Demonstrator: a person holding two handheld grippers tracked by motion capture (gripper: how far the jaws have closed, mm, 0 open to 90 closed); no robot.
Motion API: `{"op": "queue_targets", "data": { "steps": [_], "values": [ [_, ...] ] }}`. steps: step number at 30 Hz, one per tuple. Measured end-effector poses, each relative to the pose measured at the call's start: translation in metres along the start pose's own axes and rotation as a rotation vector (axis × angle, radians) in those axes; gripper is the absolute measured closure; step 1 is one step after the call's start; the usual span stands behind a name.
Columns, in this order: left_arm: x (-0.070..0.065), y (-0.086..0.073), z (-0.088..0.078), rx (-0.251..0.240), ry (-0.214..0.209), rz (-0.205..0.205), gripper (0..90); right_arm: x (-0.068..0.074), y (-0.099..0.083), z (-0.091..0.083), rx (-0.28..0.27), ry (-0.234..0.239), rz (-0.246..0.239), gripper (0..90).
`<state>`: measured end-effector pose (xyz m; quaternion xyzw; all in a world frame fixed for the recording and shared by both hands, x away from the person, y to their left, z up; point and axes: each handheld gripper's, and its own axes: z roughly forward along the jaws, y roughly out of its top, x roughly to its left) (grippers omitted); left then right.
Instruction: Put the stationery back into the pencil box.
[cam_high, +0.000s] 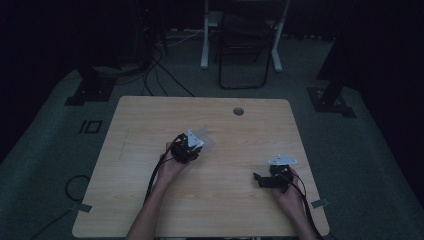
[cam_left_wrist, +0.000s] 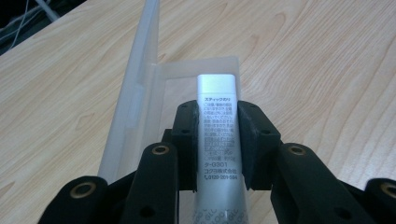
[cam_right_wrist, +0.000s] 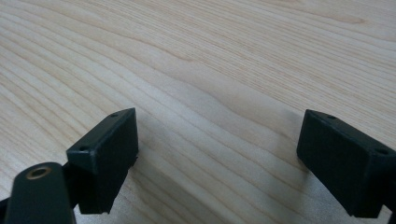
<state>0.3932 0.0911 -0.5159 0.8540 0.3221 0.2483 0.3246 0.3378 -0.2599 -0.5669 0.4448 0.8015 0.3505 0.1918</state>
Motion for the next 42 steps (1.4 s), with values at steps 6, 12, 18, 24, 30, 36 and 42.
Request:
{"op": "queue_targets", "data": {
  "steps": [6,12,18,24,30,36,42],
  "values": [
    [-0.001,-0.001,0.003,0.012,0.012,0.018,70.6,0.000,0.000,0.000,0.000,0.000,0.001,12.5],
    [-0.003,-0.003,0.007,0.027,0.025,0.033,70.5,0.000,0.000,0.000,0.000,0.000,0.000,12.6],
    [-0.005,-0.006,0.011,0.052,0.035,0.048,70.2,0.000,0.000,0.000,0.000,0.000,0.000,12.6],
    [-0.006,-0.007,0.011,0.055,0.056,0.059,64.2,0.000,0.000,0.000,0.000,0.001,0.000,12.6],
    [-0.012,-0.006,0.006,0.039,0.053,0.073,61.9,0.000,0.000,0.000,0.000,0.001,-0.001,12.5],
    [-0.024,-0.005,-0.005,-0.006,0.015,0.059,59.9,0.000,0.000,0.000,0.000,0.001,-0.001,12.6],
    [-0.036,-0.010,-0.014,-0.036,-0.041,0.020,58.2,0.000,0.000,0.000,0.000,0.001,-0.002,12.5]
  ]
}}
